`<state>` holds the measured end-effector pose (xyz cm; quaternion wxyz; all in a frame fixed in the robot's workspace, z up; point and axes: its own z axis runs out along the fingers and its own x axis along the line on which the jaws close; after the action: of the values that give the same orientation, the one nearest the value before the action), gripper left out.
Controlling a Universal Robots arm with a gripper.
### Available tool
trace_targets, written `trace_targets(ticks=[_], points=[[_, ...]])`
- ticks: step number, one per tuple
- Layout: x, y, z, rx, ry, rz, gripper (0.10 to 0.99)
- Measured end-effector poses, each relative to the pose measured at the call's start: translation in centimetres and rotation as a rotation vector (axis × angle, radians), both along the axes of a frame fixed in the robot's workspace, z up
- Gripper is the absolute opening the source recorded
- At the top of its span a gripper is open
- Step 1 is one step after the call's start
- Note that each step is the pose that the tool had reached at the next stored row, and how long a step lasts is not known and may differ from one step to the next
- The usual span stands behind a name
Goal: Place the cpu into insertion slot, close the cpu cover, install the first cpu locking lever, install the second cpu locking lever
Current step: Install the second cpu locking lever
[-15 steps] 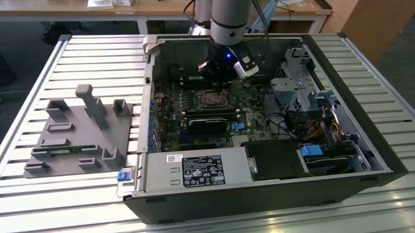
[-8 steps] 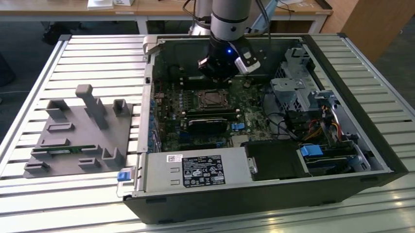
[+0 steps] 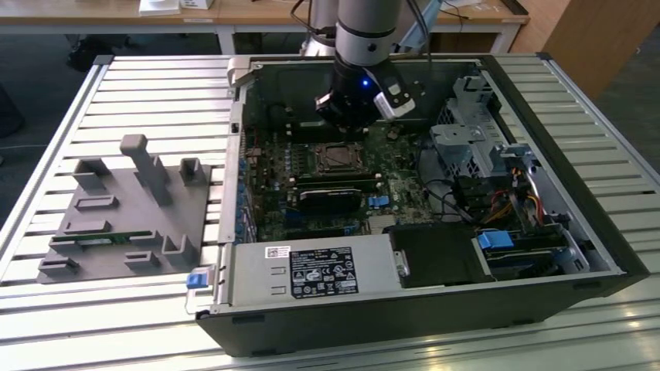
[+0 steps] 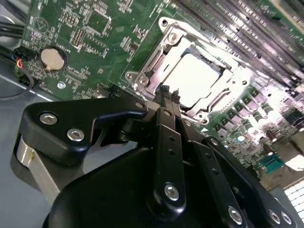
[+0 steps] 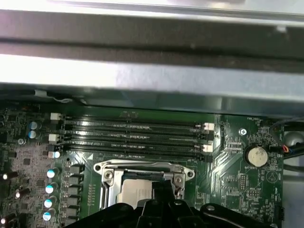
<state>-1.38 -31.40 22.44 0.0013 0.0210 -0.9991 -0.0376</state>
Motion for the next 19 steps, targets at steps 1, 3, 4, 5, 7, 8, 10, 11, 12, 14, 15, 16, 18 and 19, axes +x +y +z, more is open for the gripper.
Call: trace_targets(ticks=[1, 3, 4, 5, 7, 8, 10, 11, 12, 14, 15, 16, 18, 19], points=[[0.00, -0.19, 0.00, 0.000, 0.0000, 0.000, 0.106], [0.00, -0.56, 0.00, 0.000, 0.0000, 0.000, 0.106], [0.00, -0.74, -0.01, 0.000, 0.0000, 0.000, 0.106], [0.00, -0.93, -0.01, 0.000, 0.0000, 0.000, 0.106], [0.00, -1.34, -0.01, 0.000, 0.0001, 0.000, 0.106], [0.00, -1.52, -0.01, 0.000, 0.0000, 0.000, 0.106], [0.00, -1.90, -0.01, 0.000, 0.0000, 0.000, 0.106], [0.00, -2.04, 0.00, 0.000, 0.0001, 0.000, 0.106], [0.00, -2.11, 0.00, 0.000, 0.0001, 0.000, 0.106], [-0.01, -2.16, 0.05, 0.000, 0.0001, 0.000, 0.106], [0.00, -2.17, 0.12, 0.000, 0.0001, 0.000, 0.106], [0.00, -2.18, 0.25, 0.000, 0.0000, 0.000, 0.106], [0.00, -2.20, 0.54, 0.000, 0.0001, 0.000, 0.106], [0.00, -2.22, 0.60, 0.000, 0.0000, 0.000, 0.106]])
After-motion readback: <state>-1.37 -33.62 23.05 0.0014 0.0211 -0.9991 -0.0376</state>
